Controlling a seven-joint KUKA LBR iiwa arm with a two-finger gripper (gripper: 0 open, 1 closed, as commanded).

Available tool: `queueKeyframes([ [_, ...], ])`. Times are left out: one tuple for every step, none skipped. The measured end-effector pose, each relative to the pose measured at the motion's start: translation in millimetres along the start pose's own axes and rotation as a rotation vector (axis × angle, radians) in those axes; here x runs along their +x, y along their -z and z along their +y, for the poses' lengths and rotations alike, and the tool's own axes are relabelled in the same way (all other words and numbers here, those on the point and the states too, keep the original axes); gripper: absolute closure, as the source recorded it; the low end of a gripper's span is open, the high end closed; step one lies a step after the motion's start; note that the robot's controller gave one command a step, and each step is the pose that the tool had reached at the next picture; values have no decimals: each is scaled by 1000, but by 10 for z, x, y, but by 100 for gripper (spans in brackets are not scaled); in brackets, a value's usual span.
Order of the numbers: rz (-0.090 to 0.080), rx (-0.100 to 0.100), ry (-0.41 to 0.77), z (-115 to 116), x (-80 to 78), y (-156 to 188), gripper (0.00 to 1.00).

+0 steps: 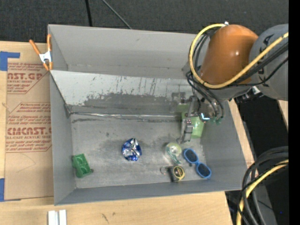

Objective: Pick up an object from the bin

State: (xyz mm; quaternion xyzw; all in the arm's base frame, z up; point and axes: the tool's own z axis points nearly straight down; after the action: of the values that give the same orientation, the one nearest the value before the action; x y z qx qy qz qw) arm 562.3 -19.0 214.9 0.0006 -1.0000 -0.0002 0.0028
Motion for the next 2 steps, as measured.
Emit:
queueKeyframes([
  [3,-1,5,-264,265,-1496,0],
  [-8,-1,-236,-329,328,-1147,0],
])
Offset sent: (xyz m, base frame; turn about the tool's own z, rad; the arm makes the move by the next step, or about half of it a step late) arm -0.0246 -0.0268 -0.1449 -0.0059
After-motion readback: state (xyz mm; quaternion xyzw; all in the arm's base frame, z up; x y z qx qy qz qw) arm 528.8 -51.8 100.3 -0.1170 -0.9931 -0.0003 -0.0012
